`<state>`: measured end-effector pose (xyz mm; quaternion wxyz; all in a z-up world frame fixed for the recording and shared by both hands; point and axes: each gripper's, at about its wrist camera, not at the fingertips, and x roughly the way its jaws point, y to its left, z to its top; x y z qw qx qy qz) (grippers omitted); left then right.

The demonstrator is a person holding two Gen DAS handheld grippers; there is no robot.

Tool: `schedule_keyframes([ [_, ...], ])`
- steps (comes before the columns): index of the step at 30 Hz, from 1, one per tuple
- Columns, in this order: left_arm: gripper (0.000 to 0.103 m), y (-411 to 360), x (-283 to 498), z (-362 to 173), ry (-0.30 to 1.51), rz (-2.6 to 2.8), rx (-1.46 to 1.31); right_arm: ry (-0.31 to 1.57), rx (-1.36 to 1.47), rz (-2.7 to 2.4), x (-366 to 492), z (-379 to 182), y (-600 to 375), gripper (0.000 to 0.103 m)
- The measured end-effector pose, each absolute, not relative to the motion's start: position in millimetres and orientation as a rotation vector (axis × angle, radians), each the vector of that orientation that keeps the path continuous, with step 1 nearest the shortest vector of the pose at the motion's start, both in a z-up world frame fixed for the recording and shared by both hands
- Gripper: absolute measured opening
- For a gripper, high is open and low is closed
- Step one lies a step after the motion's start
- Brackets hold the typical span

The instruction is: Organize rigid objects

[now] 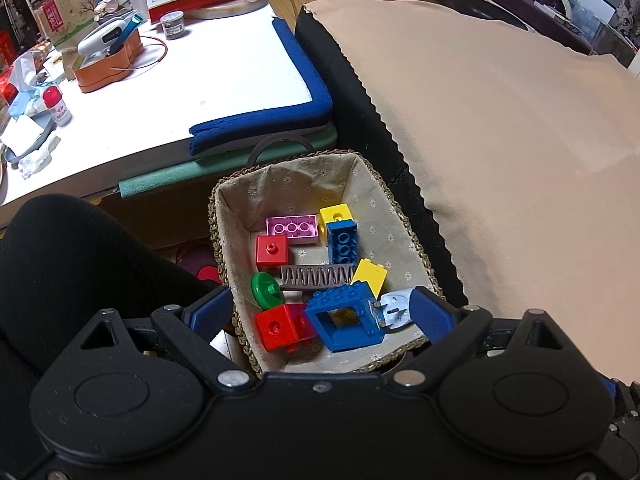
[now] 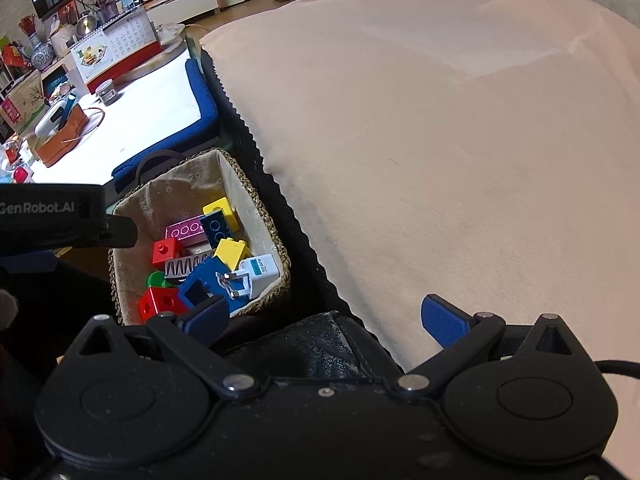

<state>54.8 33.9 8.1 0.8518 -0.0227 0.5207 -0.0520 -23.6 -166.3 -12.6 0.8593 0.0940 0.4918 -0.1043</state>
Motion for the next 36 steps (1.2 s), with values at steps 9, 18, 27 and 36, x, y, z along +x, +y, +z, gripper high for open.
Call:
schedule_keyframes([
  [9, 0.092, 30.9, 50.5, 10.8, 1.075, -0.121, -0.026, 1.070, 0.204, -0.247, -21.5, -16.1, -168.7, 0.103],
  [18, 0.092, 30.8, 51.2, 10.6, 1.075, -0.111, -0.021, 1.064, 0.193, -0.267, -21.5, -15.5, -168.0, 0.103],
  [27, 0.092, 27.8, 50.9, 10.0, 1.074, -0.106, 0.005, 1.068, 0.184, -0.264, -21.1, -16.1, -166.8, 0.103],
  [36, 0.092, 27.3, 50.7, 9.5, 1.074, -0.100, 0.012, 1.071, 0.174, -0.260, -20.9, -16.5, -165.3, 0.103],
])
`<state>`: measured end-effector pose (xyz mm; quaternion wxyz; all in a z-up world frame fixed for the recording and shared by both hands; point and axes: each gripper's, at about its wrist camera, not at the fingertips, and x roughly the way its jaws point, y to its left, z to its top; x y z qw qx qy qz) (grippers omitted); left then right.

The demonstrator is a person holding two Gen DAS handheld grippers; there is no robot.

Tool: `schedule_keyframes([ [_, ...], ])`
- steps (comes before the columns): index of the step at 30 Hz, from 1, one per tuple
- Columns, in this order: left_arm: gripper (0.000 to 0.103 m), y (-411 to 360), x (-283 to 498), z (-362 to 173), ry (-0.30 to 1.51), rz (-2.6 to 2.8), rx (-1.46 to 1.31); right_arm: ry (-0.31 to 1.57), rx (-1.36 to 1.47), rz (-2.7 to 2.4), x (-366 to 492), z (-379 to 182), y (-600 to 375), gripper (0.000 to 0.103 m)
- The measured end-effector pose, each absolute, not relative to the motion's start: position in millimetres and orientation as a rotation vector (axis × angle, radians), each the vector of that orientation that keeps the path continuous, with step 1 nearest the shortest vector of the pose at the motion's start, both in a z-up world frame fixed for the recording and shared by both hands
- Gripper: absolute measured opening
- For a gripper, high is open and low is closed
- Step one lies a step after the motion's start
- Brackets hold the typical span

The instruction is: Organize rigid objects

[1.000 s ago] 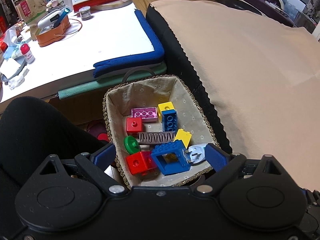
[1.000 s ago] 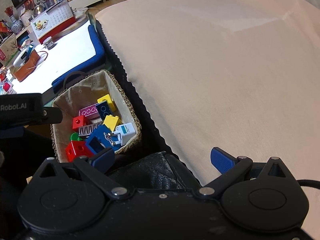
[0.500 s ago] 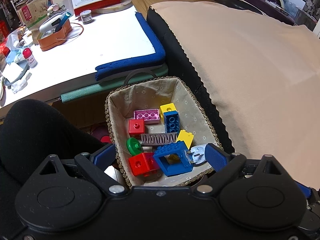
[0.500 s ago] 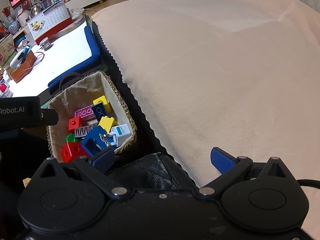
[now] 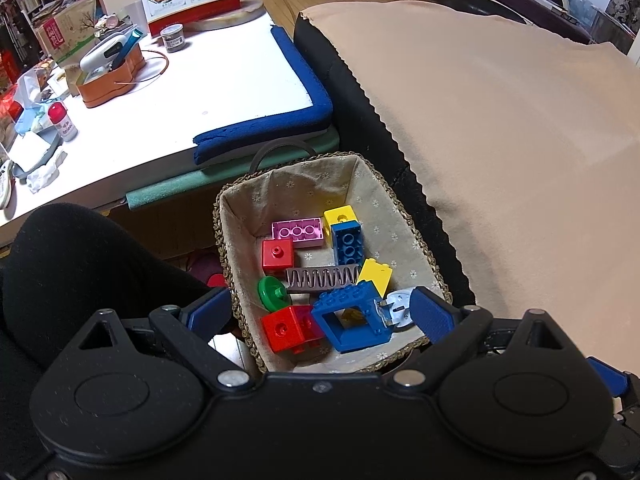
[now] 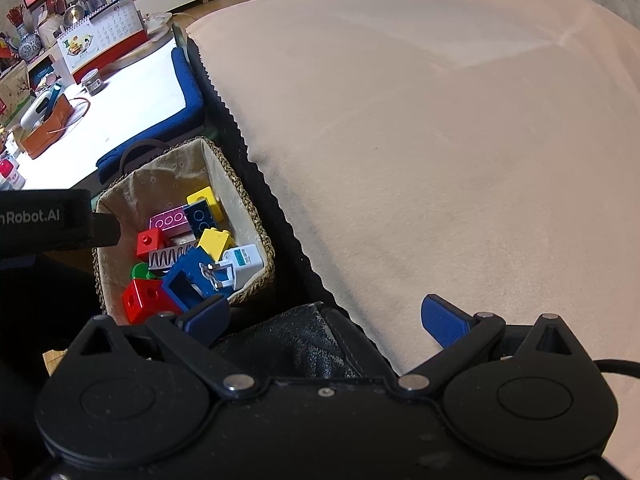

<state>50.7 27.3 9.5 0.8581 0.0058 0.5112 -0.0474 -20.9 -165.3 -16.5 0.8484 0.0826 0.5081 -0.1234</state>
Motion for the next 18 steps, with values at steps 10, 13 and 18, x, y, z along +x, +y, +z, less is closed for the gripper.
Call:
schedule_keyframes([
  [10, 0.092, 27.2, 50.2, 9.1, 1.073, -0.096, 0.019, 1.081, 0.158, -0.245, -21.4, -20.0, -162.6, 0.103],
  [13, 0.092, 27.3, 50.0, 9.1, 1.072, -0.096, 0.020, 1.082, 0.159, -0.243, -21.4, -20.8, -163.1, 0.103],
  [18, 0.092, 27.5, 50.1, 9.1, 1.071, -0.088, 0.024, 1.084, 0.164, -0.243, -21.6, -21.6, -163.8, 0.103],
])
